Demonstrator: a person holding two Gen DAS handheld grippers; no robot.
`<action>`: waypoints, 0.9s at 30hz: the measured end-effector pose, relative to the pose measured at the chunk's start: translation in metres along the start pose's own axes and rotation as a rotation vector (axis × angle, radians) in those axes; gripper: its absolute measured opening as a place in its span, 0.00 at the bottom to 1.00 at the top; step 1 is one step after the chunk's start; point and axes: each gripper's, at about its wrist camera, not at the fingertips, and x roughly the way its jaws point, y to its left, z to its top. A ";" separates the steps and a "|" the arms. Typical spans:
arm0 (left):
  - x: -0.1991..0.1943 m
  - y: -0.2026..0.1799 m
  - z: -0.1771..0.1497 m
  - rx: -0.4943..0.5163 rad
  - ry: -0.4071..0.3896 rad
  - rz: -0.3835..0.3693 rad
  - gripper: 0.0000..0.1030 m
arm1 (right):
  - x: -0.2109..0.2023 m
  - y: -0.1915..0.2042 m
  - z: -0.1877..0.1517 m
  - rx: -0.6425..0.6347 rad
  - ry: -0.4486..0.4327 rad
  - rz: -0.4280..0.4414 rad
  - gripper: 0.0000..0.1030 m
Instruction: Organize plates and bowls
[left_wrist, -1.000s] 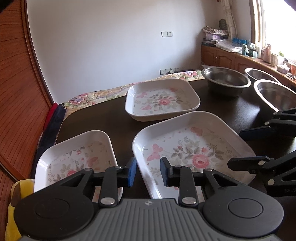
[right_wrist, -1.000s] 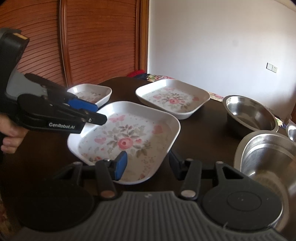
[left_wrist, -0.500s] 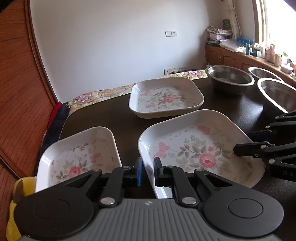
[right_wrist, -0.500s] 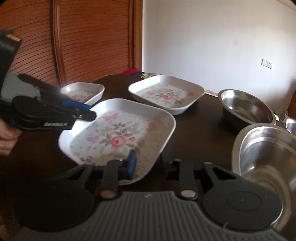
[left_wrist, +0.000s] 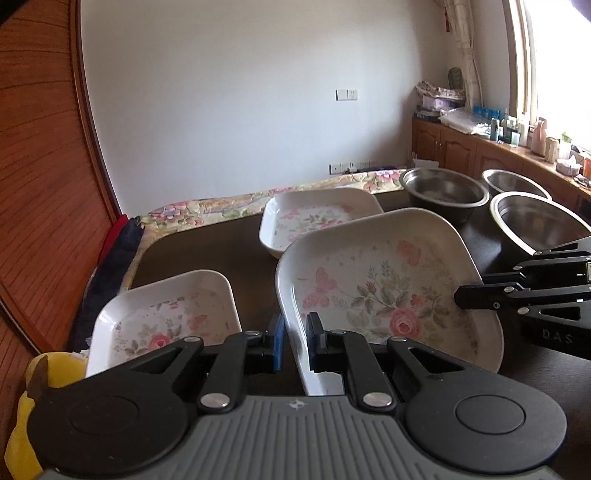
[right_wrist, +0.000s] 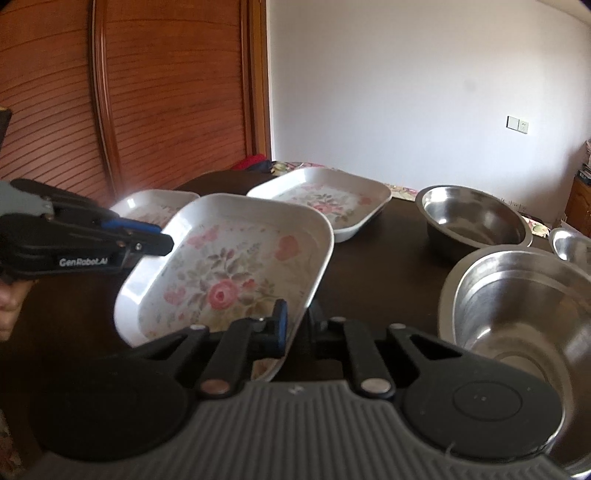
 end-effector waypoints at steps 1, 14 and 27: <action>-0.004 -0.002 0.000 0.003 -0.006 0.002 0.41 | -0.003 -0.001 0.000 0.004 -0.007 0.001 0.11; -0.057 -0.021 -0.003 0.022 -0.076 0.012 0.41 | -0.046 0.002 -0.004 0.000 -0.077 -0.005 0.10; -0.125 -0.039 -0.015 0.034 -0.173 0.026 0.40 | -0.098 0.007 -0.003 -0.003 -0.163 0.006 0.07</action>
